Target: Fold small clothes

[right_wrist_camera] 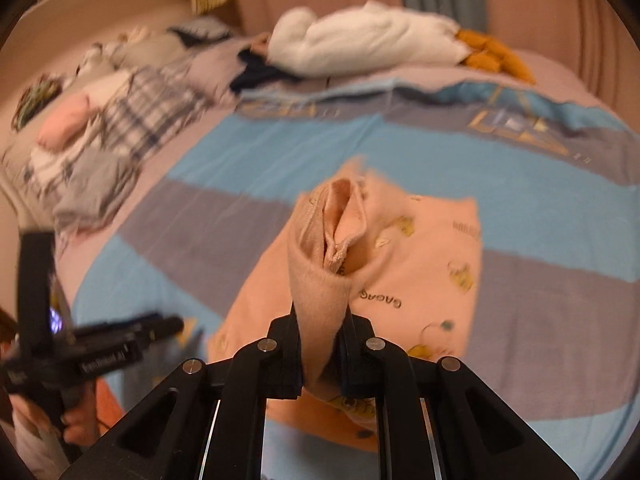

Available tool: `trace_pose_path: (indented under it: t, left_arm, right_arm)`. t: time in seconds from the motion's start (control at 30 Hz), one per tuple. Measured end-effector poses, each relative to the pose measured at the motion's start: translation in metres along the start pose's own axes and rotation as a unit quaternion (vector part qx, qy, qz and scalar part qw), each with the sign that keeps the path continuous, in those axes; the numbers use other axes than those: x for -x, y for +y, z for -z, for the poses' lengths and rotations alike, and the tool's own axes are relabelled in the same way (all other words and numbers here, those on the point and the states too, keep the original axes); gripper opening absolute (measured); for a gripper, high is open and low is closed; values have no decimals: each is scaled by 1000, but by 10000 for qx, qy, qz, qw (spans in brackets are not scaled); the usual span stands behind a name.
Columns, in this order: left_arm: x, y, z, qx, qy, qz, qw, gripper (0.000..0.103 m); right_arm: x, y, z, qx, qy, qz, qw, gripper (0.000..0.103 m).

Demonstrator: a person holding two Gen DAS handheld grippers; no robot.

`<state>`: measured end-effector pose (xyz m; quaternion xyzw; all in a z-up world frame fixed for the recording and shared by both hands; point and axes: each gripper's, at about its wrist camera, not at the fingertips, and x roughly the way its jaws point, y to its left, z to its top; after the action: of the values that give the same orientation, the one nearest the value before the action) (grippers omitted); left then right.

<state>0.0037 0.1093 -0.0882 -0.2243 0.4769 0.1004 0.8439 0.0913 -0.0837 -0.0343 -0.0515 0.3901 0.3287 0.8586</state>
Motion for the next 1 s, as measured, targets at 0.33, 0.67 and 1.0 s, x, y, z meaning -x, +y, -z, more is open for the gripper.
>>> trace_pose_path:
  t: [0.33, 0.67, 1.0]
  left_arm:
    - [0, 0, 2, -47, -8, -70, 10000, 44]
    - [11, -14, -16, -142, -135, 437, 9989, 54]
    - [-25, -66, -41, -422, 509, 1982, 9779, 68]
  right_arm:
    - [-26, 7, 19, 108, 615, 7, 9980, 14]
    - [8, -9, 25, -220, 502, -405, 9977, 48]
    - [52, -47, 33, -738, 58, 58, 9972, 60]
